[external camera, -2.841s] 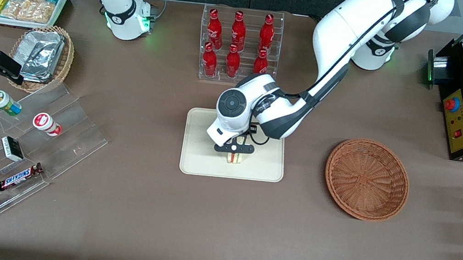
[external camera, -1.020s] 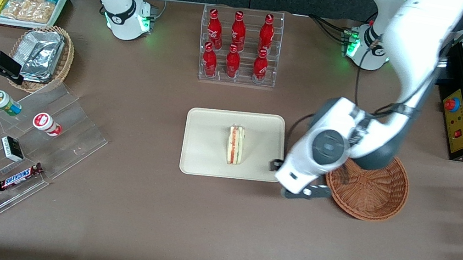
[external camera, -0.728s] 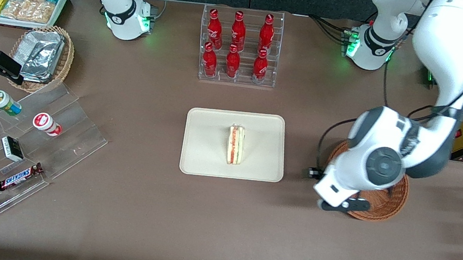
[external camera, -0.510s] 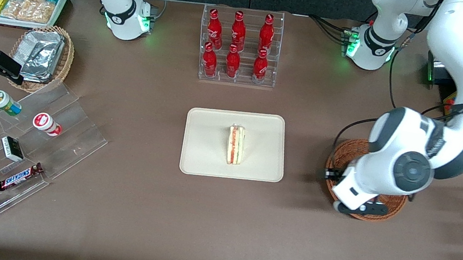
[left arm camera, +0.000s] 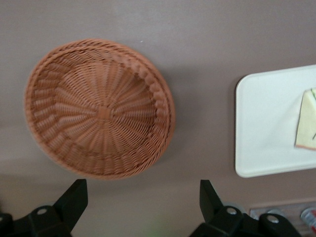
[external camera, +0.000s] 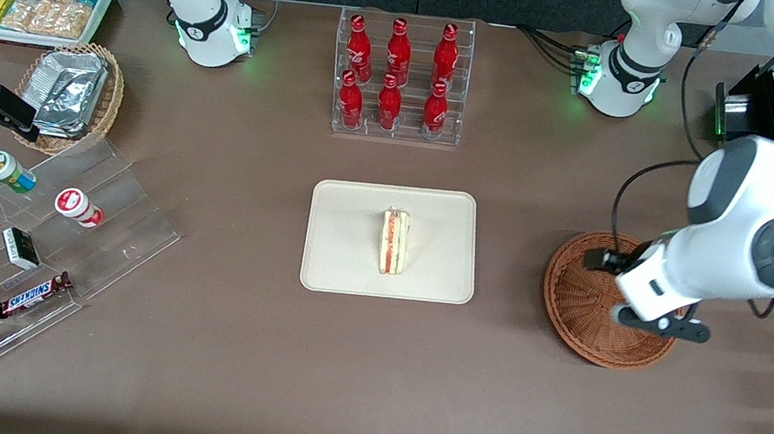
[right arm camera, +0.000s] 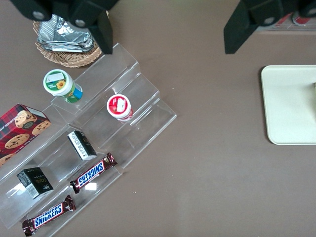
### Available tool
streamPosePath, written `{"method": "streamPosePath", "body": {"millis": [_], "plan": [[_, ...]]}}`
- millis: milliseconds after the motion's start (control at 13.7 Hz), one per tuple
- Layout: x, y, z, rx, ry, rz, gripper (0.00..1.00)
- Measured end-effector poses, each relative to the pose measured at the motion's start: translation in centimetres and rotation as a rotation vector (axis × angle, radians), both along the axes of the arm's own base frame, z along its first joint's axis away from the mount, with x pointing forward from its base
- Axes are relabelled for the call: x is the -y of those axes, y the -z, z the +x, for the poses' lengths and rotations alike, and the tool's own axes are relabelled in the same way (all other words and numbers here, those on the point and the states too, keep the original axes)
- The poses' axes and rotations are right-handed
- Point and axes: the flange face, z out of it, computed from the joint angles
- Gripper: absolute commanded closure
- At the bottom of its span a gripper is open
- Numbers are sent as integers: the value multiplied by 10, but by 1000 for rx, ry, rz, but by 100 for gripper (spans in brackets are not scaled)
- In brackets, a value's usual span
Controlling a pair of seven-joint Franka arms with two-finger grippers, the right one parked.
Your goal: Place sandwich from basket to tray
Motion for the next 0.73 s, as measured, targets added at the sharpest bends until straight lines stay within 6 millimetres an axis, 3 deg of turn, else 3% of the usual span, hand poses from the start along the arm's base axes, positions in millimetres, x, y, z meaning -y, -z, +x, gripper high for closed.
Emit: {"method": "streamPosePath", "body": {"millis": [364, 728], "plan": [[-47, -71, -40, 3, -18, 40, 0], [-59, -105, -66, -4, -38, 56, 0]]}}
